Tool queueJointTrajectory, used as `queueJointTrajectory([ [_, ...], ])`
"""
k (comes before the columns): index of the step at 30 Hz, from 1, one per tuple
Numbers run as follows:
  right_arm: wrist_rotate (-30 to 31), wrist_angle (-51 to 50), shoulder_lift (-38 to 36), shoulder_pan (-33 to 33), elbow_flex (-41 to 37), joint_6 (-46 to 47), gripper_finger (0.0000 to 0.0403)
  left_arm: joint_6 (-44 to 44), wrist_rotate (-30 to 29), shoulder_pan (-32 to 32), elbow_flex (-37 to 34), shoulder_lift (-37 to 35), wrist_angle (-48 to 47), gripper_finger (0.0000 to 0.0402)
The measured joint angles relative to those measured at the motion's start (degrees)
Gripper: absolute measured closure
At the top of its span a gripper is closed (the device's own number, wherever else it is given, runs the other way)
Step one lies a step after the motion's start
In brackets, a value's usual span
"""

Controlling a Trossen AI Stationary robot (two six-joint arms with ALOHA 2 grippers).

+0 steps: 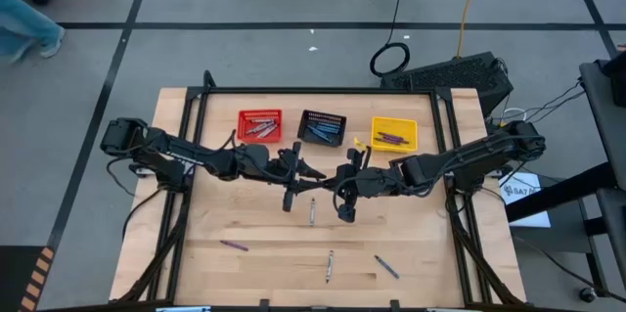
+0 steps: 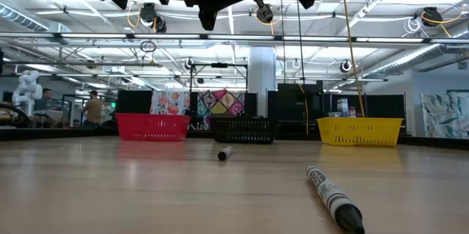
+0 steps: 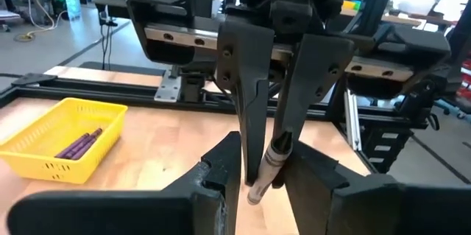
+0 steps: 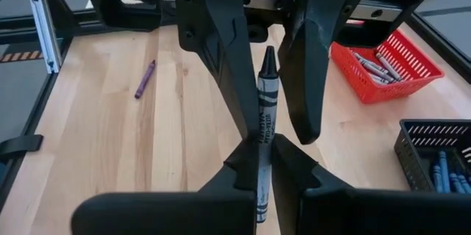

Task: Sort crayons
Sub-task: Put the gray crayon into the red bin

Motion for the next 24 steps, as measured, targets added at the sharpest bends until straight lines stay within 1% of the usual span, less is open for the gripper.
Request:
queueJointTrajectory([
  [3, 0.0, 0.0, 0.0, 0.0, 0.0, 0.0, 0.0403, 1.8, 0.0, 0.0, 0.0, 0.0, -0.2, 0.0305],
  [5, 0.0, 0.0, 0.0, 0.0, 0.0, 0.0, 0.0403, 2.7, 0.1, -0.1, 0.0, 0.0, -0.2, 0.0317],
  [11, 0.1, -0.1, 0.0, 0.0, 0.0, 0.0, 0.0403, 4.3, 0.3, -0.1, 0.0, 0.0, -0.2, 0.0388],
  [15, 0.1, -0.2, 0.0, 0.0, 0.0, 0.0, 0.0394, 4.5, 0.3, -0.1, 0.0, 0.0, -0.2, 0.0388],
  [21, 0.0, -0.2, 0.0, 0.0, 0.0, 0.0, 0.0353, 4.8, 0.3, -0.1, 0.0, 0.0, -0.3, 0.0388],
  [24, -0.1, -0.4, 0.0, 0.0, 0.0, 0.8, 0.0329, 9.4, 0.3, 0.1, 0.1, -0.2, -2.3, 0.0388],
])
